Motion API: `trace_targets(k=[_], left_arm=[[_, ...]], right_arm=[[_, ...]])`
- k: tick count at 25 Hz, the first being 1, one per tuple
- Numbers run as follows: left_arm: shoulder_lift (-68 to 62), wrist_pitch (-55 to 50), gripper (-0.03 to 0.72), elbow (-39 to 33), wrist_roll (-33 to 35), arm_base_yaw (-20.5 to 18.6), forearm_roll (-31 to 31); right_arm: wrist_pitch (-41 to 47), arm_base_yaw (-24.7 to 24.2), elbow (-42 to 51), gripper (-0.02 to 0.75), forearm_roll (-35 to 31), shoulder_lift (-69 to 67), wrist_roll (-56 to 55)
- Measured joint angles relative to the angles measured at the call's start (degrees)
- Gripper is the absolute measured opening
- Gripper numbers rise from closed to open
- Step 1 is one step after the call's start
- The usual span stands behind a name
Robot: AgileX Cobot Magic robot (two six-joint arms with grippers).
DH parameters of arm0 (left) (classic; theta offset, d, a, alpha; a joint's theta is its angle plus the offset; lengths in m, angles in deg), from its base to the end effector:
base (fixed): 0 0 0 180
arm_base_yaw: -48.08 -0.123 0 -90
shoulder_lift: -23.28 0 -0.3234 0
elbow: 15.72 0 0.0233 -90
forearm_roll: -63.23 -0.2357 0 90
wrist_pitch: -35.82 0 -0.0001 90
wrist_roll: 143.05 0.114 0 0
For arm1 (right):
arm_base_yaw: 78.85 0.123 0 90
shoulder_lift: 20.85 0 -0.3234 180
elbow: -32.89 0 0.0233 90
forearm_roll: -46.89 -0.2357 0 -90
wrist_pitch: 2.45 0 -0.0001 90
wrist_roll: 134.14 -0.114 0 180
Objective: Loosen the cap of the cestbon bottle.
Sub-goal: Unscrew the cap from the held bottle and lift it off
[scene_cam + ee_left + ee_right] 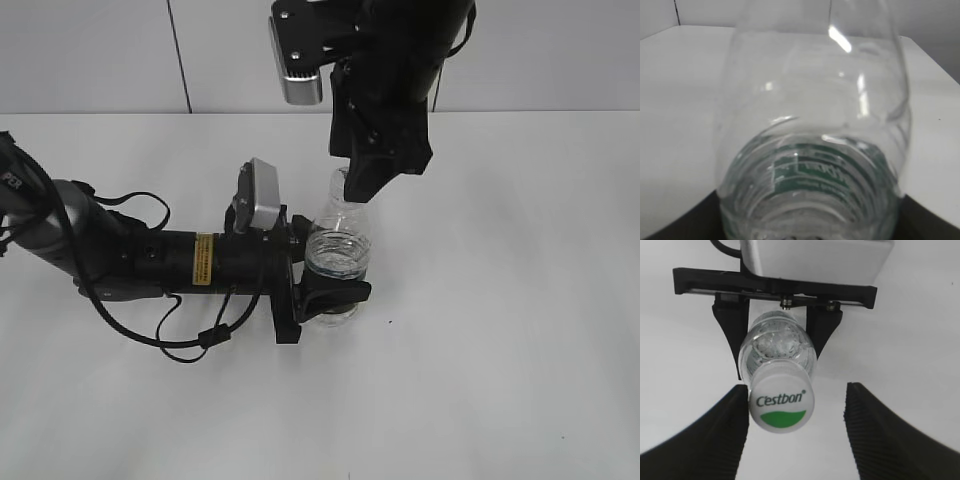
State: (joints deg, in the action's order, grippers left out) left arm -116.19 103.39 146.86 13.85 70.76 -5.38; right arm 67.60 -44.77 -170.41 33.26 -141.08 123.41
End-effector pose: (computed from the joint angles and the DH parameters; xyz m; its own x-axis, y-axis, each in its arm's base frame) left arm 0.3425 -0.2494 0.1005 -0.0399 0.2158 -0.9756 0.9949 0.0989 -0.0188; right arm 0.3383 0.2594 0.2890 0.3253 -0.9048 -0.2749 -0.9434 -0.2905 -0.1602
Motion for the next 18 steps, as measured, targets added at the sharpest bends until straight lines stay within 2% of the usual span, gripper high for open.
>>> trace_targets(k=[4,8,11,18], left_arm=[[0.0,0.0,0.405,0.0,0.0,0.0,0.5],[0.0,0.0,0.405,-0.1,0.0,0.1,0.8],[0.0,-0.1,0.405,-0.1,0.0,0.1,1.1],[0.0,-0.3,0.405,-0.1,0.0,0.1,1.7]], right_arm=[[0.0,0.0,-0.1,0.463,-0.5,1.5,-4.9],[0.0,0.0,-1.5,0.463,-0.6,2.2,-16.7],[0.0,0.0,-2.8,0.463,-1.0,2.2,-30.5],[0.0,0.0,-3.7,0.463,0.4,2.2,-70.7]])
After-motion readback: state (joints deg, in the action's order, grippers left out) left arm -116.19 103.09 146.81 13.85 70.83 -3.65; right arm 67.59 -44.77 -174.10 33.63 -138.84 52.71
